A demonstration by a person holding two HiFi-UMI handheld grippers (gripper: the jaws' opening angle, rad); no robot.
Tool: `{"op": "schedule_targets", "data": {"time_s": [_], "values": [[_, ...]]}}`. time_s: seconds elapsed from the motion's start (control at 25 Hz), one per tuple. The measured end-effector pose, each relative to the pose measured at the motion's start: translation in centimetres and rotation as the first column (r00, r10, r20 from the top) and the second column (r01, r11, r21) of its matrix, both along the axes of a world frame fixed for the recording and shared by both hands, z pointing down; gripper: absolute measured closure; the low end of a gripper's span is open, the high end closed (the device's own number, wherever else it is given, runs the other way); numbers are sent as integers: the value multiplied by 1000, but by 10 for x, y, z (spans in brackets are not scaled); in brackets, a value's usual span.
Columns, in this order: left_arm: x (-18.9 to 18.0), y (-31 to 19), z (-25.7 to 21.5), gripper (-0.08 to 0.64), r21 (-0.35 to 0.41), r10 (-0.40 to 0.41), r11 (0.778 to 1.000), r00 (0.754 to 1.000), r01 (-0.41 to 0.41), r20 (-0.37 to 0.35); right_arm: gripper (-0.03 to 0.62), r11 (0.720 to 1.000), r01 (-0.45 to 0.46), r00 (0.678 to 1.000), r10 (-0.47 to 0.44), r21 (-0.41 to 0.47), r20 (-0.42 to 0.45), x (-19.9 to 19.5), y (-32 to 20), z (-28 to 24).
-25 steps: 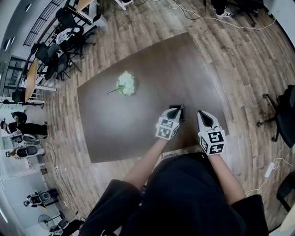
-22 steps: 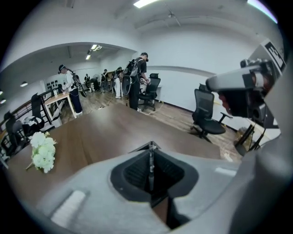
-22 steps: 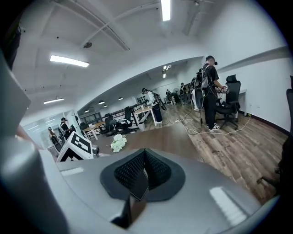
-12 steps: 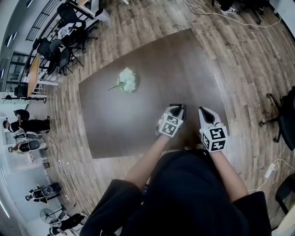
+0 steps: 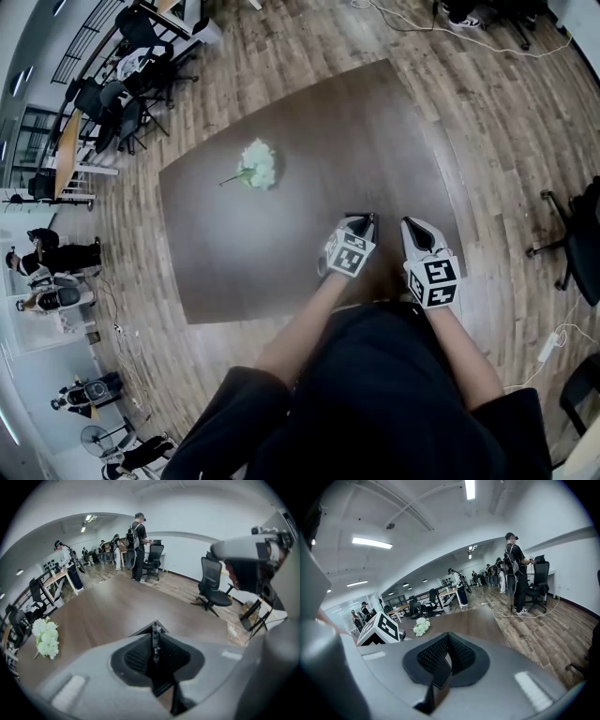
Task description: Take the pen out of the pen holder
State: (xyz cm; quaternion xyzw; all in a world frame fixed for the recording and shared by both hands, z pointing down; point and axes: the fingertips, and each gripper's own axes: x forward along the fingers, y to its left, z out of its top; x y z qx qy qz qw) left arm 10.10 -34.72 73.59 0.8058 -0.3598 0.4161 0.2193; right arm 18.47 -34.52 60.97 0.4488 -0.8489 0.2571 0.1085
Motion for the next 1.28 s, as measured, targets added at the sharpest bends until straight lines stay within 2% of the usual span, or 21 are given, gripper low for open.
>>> {"op": "schedule_targets", "data": {"time_s": [0.24, 0.56, 0.88, 1.0, 1.12, 1.28], "values": [[3, -4, -9, 485, -5, -35, 999, 997, 35, -68, 591, 1000, -11, 1000, 11, 0, -1, 4, -5, 0], [10, -12, -20, 462, 31, -69, 997, 991, 73, -111, 591, 1000, -2, 1000, 2, -5, -5, 4, -4, 1], [11, -23, -25, 456, 74, -99, 991, 988, 108, -121, 591, 1000, -6, 1000, 6, -17, -12, 7, -2, 9], [12, -23, -18, 460, 59, -96, 993, 988, 103, -118, 591, 1000, -5, 1000, 5, -17, -13, 5, -3, 10], [12, -21, -17, 495, 72, -87, 993, 990, 96, -112, 591, 1000, 1, 1000, -1, -9, -15, 3, 0, 8], [12, -23, -20, 495, 78, -72, 994, 991, 81, -112, 591, 1000, -1, 1000, 1, -18, -21, 2, 1, 10]]}}
